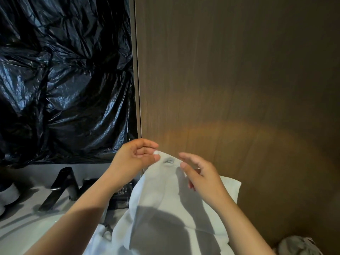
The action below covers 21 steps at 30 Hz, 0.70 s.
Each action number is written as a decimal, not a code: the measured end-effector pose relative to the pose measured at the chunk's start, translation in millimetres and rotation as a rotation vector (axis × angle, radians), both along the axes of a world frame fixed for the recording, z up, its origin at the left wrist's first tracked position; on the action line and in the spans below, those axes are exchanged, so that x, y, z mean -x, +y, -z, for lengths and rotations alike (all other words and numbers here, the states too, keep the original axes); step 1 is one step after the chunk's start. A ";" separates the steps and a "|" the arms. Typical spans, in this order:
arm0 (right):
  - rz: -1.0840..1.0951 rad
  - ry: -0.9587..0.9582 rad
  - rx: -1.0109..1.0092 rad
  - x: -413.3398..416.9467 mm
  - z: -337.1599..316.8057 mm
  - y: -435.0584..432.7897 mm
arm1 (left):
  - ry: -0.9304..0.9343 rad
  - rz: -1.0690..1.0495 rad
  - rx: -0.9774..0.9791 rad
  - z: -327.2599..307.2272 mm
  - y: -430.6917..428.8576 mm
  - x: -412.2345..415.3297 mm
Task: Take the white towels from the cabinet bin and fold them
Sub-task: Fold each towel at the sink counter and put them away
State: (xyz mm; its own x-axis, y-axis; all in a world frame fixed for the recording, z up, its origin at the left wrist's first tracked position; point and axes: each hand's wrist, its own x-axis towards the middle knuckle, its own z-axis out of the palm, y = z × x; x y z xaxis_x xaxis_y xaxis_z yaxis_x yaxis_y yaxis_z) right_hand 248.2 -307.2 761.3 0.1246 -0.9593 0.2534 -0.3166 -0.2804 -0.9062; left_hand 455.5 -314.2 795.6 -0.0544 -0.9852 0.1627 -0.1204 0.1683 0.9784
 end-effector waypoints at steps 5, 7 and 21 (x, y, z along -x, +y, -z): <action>-0.044 -0.050 -0.063 -4.3 -9.3 -1.3 | 0.016 0.030 0.050 -5.9 7.3 9.6; -0.041 -0.058 -0.067 -2.6 -10.9 0.2 | 0.038 -0.014 0.051 -2.4 10.8 13.2; -0.082 -0.219 -0.112 3.3 -23.3 25.1 | -0.053 -0.011 -0.023 30.2 38.2 19.0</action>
